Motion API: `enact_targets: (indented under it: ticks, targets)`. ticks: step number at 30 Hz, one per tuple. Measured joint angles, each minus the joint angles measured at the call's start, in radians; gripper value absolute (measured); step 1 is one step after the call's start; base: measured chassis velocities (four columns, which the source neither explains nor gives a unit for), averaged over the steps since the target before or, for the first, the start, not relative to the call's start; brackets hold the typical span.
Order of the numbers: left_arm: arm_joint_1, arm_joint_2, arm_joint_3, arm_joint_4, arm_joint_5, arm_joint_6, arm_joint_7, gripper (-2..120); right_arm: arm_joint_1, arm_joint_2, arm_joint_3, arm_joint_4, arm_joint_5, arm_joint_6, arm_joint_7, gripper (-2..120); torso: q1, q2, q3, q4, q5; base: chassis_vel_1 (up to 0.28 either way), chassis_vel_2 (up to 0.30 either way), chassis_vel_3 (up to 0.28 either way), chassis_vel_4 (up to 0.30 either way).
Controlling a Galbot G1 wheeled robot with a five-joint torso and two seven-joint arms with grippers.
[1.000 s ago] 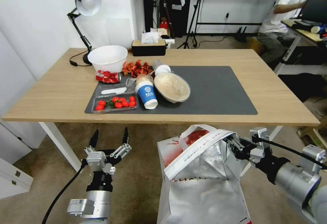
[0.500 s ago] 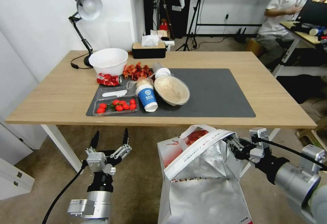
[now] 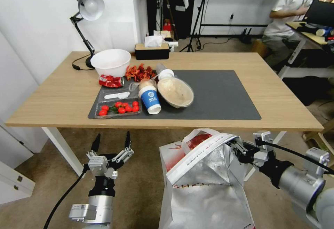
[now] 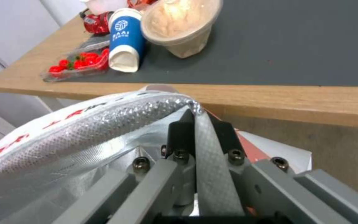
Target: Pick up the food delivery bag from the floor and place it on the table.
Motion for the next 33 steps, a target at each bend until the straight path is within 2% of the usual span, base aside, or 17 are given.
enact_targets:
  ticks: [5,11,20,33]
  targets:
    - [0.000,-0.004,-0.008,0.001,0.001,-0.004,-0.002,100,0.010,-0.016,0.000,0.000,0.063,-0.008,0.011,0,-0.001,-0.002,-0.001,0.0001,0.0000,0.000,0.000,0.000,0.000]
    - [-0.008,-0.002,-0.010,0.008,0.001,-0.008,-0.007,100,0.019,-0.030,0.015,0.000,0.125,0.000,-0.049,0,-0.002,-0.003,-0.002,0.0000,0.0000,0.000,0.000,0.000,0.000]
    - [-0.015,-0.001,-0.013,0.012,0.000,-0.008,-0.011,100,0.040,-0.052,0.042,0.000,0.227,0.006,-0.063,0,-0.002,-0.005,-0.003,0.0000,0.0000,0.000,0.000,0.000,0.000]
    - [-0.006,-0.016,-0.028,-0.003,0.006,-0.008,-0.022,100,0.115,-0.129,0.070,0.000,0.451,-0.003,0.022,0,-0.003,-0.006,-0.004,0.0000,0.0000,0.000,0.000,0.000,0.000]
